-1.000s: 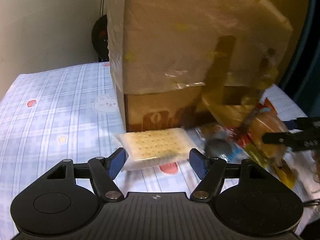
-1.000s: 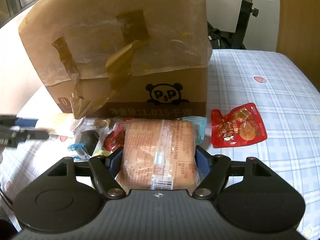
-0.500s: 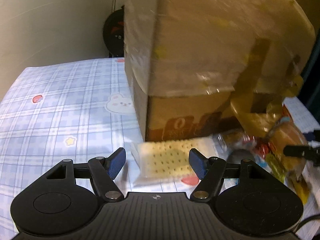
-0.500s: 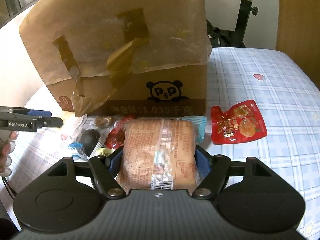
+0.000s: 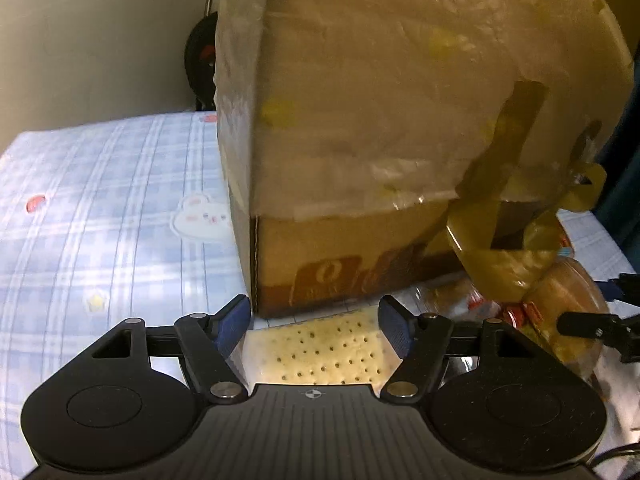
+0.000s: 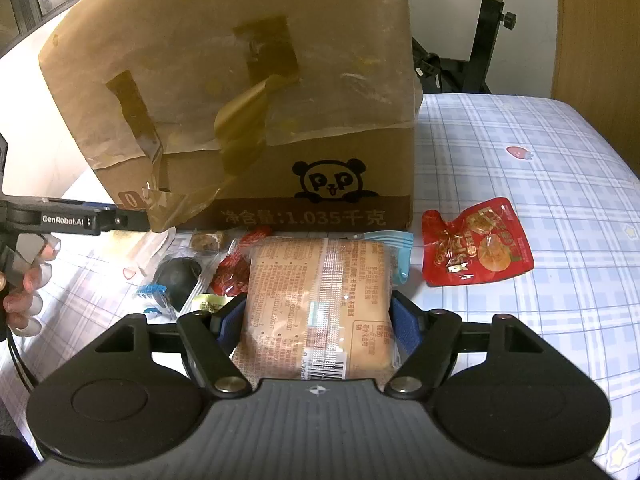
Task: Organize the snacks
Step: 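Grasp the cracker packet with the left tool while the right tool grasps the wrapped bread loaf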
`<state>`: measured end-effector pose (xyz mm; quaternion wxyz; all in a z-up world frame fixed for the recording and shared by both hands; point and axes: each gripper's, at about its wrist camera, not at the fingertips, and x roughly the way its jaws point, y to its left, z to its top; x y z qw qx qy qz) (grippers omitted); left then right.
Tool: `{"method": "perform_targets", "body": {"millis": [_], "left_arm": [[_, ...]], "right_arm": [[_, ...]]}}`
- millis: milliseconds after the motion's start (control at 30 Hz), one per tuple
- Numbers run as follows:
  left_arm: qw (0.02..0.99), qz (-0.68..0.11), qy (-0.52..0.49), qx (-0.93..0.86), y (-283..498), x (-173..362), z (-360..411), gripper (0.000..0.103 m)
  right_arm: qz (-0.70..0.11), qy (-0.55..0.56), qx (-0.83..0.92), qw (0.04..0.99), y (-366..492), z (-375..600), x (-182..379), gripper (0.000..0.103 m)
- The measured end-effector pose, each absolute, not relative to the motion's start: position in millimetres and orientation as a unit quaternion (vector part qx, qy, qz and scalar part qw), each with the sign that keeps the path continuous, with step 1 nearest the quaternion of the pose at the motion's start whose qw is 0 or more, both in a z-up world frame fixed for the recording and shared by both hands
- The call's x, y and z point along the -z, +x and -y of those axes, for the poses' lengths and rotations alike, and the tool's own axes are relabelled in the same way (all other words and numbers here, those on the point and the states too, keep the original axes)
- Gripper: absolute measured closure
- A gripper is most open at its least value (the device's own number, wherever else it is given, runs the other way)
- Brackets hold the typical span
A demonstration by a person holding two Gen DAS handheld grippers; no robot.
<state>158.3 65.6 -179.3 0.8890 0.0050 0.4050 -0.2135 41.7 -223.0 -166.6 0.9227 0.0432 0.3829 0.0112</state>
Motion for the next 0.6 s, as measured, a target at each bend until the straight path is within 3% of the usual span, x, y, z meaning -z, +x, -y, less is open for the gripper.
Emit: {"method": "perform_targets", "body": {"millis": [600], "left_arm": [[0.857,-0.436,-0.036,0.272,90.2,183.7,-86.6,0.03]], "right_arm": [[-0.379,0.053,-0.013,0.924,40.5,224.4,167.5,0.028]]}}
